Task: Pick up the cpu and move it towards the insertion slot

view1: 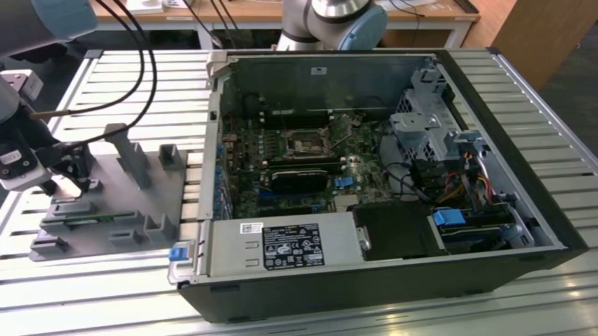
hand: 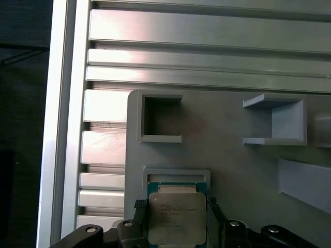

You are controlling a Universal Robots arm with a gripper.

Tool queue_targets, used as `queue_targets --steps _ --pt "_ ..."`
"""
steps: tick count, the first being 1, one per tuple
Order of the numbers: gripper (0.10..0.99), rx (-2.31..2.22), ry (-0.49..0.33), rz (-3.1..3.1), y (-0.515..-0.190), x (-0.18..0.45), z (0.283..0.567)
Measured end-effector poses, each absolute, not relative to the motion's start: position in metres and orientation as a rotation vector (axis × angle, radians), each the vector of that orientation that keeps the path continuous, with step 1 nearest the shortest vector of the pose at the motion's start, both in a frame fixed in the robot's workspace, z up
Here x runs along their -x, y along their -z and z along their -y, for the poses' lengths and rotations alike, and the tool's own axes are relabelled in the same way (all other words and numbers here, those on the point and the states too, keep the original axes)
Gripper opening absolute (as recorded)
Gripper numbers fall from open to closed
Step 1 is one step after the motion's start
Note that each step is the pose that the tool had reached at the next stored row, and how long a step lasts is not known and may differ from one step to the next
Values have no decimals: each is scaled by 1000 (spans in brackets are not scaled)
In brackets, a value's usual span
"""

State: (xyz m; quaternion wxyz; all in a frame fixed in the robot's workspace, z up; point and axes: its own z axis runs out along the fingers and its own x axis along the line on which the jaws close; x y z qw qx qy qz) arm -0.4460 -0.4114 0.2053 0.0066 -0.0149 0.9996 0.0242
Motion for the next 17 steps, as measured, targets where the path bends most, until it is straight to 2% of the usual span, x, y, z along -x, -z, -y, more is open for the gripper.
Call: queue_targets --steps 17 --pt "537 47 -76 -3127 -211 446 411"
